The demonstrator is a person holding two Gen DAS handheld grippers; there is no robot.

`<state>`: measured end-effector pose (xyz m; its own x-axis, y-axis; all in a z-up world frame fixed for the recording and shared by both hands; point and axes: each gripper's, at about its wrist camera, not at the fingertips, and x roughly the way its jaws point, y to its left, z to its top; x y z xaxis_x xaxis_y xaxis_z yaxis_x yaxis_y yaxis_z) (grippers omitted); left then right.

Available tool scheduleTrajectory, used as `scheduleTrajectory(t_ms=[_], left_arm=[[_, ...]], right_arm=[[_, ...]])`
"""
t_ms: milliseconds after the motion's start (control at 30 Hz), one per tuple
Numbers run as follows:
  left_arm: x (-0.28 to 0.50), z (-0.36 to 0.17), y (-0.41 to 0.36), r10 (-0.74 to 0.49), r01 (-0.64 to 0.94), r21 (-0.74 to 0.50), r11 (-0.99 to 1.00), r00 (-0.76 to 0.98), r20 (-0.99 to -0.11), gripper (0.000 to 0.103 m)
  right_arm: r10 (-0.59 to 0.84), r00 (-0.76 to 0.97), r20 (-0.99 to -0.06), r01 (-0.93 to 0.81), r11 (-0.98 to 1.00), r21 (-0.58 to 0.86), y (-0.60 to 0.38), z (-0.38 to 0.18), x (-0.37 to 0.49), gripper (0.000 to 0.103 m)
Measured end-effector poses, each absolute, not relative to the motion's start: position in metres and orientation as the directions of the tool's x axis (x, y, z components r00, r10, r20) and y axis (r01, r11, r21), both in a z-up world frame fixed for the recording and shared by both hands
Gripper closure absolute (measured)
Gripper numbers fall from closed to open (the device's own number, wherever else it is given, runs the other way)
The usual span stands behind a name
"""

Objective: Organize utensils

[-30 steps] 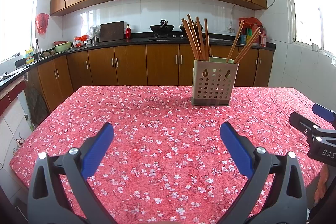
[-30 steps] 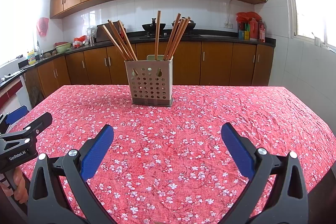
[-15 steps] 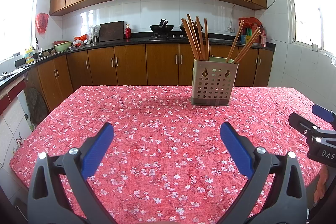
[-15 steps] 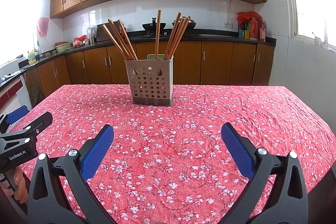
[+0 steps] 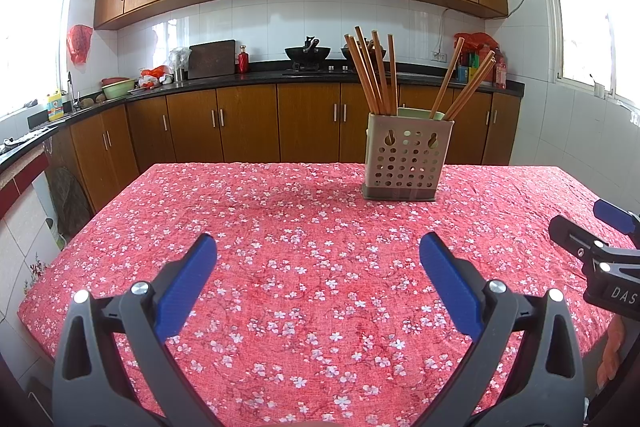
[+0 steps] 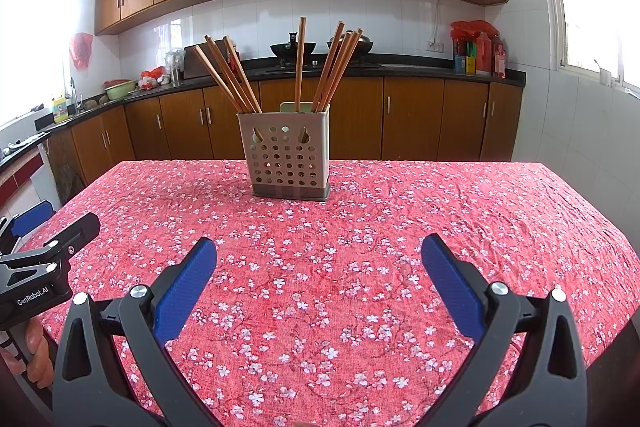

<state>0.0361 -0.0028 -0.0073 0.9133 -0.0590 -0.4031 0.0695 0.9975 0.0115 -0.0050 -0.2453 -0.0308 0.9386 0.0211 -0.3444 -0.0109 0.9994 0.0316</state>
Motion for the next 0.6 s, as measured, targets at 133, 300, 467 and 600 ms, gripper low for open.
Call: scheduleTrajectory(t_ms=[133, 300, 467, 600], left_arm=[[0.0362, -0.0073, -0.0029, -0.059, 0.070, 0.011, 0.997, 0.913, -0.404, 0.004], [0.0362, -0.0071, -0.0030, -0.059, 0.069, 0.011, 0.998, 0.913, -0.403, 0.004], [0.0362, -0.0083, -0.0028, -0.061, 0.072, 0.011, 0.997, 0.913, -0.404, 0.004], [0.0363, -0.0083, -0.0029, -0.061, 0.071, 0.011, 0.997, 0.912, -0.405, 0.004]], right_arm=[[0.021, 0.938, -0.345, -0.011, 0.999, 0.032, -0.2454, -0.0311, -0.0052, 0.002], [0.021, 0.938, -0.345, -0.011, 0.999, 0.032, -0.2453, -0.0304, -0.0050, 0.002], [0.021, 0.938, -0.346, -0.010, 0.999, 0.033, -0.2455, -0.0310, -0.0050, 0.002], [0.021, 0.938, -0.347, -0.010, 0.999, 0.034, -0.2454, -0.0327, -0.0055, 0.002]])
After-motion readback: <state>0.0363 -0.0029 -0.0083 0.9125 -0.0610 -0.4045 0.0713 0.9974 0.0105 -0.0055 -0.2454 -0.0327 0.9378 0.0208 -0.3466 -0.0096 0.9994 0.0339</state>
